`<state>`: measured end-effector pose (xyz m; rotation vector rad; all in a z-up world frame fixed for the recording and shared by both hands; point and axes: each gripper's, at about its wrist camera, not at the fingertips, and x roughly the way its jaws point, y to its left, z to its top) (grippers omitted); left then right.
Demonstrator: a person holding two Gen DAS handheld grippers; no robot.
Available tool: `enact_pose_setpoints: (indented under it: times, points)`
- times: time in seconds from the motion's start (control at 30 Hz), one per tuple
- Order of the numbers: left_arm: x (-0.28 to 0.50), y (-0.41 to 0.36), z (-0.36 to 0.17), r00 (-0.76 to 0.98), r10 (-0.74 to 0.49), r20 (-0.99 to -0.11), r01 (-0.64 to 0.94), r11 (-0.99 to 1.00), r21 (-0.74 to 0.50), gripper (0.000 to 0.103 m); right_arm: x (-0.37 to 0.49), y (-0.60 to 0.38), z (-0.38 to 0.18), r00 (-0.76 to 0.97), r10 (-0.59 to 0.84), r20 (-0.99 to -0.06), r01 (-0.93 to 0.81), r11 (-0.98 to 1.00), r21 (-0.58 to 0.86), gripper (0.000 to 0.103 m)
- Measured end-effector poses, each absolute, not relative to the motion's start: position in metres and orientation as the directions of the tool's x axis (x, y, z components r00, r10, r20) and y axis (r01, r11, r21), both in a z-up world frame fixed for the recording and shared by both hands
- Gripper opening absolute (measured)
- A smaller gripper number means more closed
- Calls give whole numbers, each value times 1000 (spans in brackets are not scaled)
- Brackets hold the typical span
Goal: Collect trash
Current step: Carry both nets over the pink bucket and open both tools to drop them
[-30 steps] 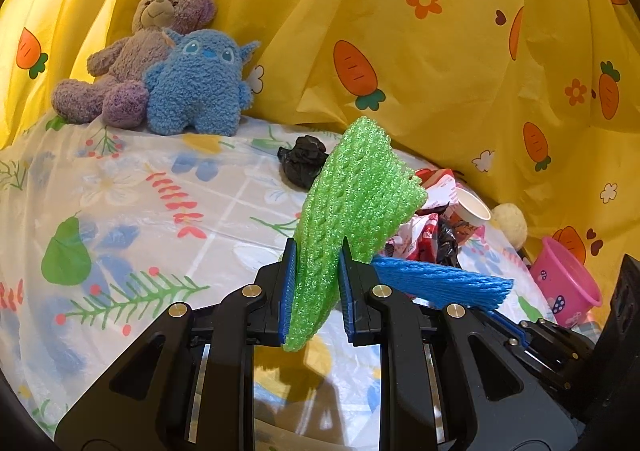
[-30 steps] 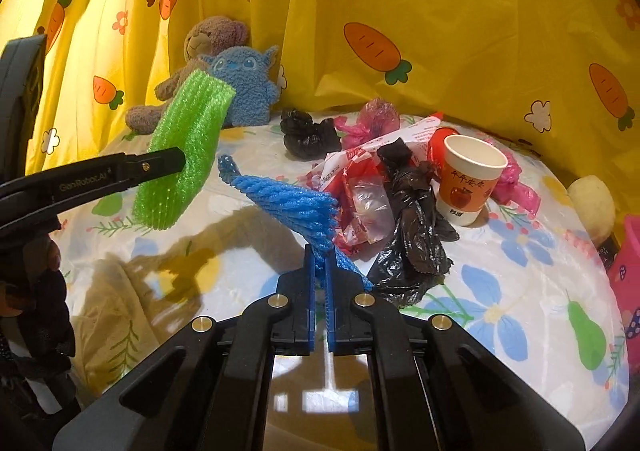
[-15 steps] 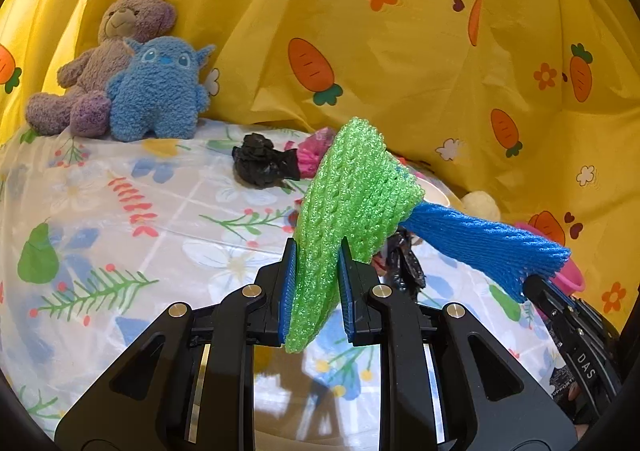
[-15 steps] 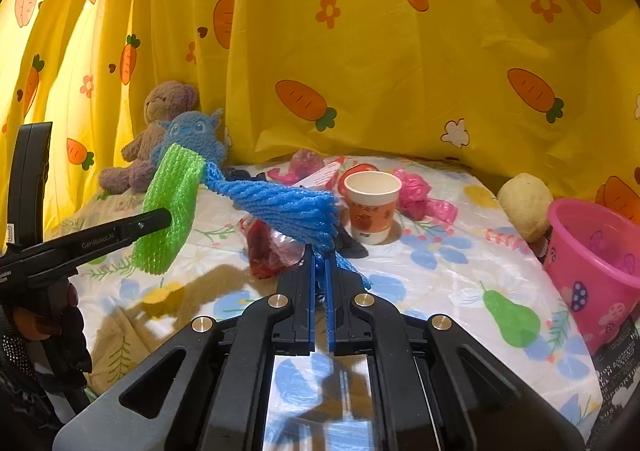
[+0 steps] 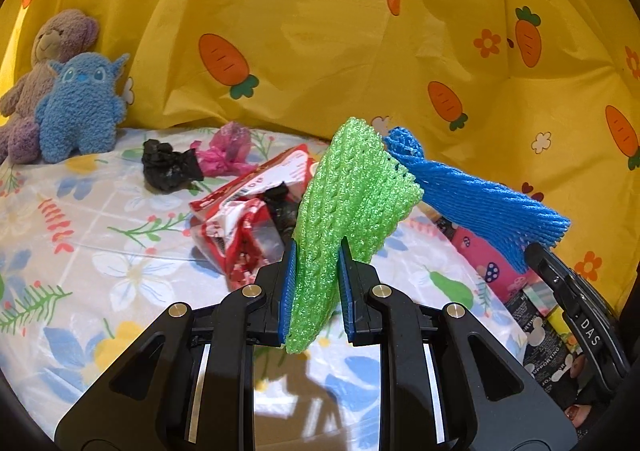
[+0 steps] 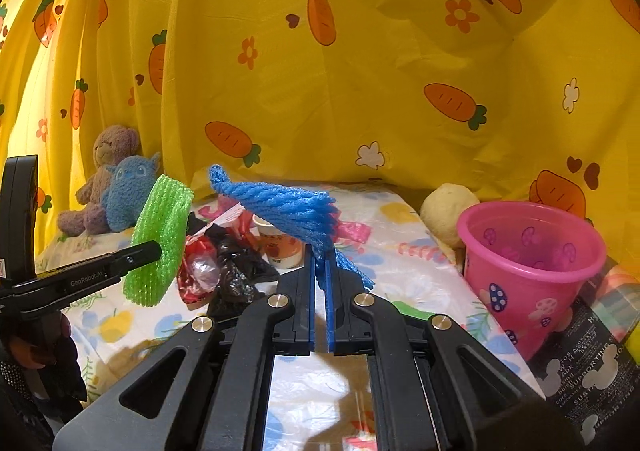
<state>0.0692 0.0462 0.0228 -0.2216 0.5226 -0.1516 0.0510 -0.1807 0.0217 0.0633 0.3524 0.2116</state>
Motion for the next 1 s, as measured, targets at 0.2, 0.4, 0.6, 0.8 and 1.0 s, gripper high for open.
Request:
enact_pose_setpoints:
  times: [0.2,0.4,0.6,0.8,1.0]
  points:
    - [84,2,39,845,-282,-455,198,954,-224,19,49,-210,27,940,128,-317,-100,990,103,5]
    - [103,-51,53,803,-399,-443,340,917,-210,19,53,-250,34,956,-1,-294,30,995,94,5]
    - [127,-108,60,748,-501,-435,467,863,-191,19,65,-299,38,941,-146,-304,181,979,90,5]
    - [157,-156,58,695,-573,-434,550,813,-193,19,78,-333,34,901,-276,-335,310,950,51,5]
    - [186,-196,45,644,-615,-455,601,775,-196,19,95,-353,23,861,-328,-388,370,928,37,5]
